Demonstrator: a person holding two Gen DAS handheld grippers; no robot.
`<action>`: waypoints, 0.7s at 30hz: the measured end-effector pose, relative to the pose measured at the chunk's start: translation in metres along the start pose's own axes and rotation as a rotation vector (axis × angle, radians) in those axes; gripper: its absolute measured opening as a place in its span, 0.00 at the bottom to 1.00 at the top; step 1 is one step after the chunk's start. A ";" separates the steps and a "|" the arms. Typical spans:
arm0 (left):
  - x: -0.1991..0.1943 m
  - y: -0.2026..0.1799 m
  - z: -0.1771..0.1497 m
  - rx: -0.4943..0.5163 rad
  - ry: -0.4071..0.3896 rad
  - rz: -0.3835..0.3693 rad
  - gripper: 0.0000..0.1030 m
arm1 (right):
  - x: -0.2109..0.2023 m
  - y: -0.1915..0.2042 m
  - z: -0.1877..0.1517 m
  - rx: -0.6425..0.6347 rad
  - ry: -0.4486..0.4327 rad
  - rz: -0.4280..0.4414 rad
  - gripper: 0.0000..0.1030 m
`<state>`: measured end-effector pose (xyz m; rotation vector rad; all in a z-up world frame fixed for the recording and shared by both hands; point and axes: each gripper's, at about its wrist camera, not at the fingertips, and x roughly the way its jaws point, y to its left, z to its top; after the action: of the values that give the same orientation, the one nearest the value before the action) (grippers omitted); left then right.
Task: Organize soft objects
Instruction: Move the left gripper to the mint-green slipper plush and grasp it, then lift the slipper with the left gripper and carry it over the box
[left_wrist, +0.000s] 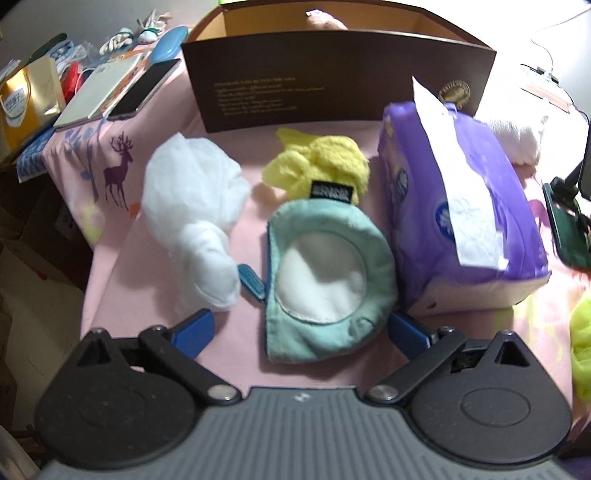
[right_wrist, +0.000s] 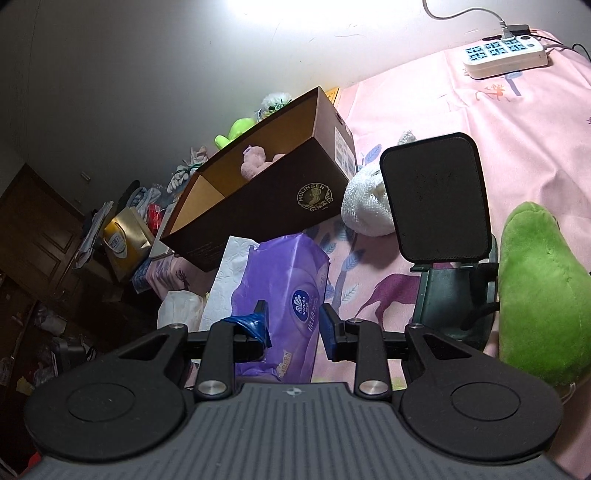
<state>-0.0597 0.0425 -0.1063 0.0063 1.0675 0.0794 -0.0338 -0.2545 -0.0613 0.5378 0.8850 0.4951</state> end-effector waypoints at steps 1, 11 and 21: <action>0.002 -0.003 -0.001 0.003 -0.002 -0.005 0.98 | 0.000 -0.001 0.000 0.001 0.004 0.001 0.13; 0.010 -0.006 -0.004 -0.026 -0.022 -0.018 0.71 | 0.001 -0.010 0.003 0.022 0.024 0.016 0.13; -0.010 0.006 -0.005 -0.075 -0.041 -0.027 0.26 | 0.018 -0.004 0.003 0.033 0.059 0.053 0.13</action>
<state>-0.0694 0.0479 -0.1002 -0.0734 1.0224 0.0943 -0.0209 -0.2471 -0.0725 0.5807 0.9387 0.5475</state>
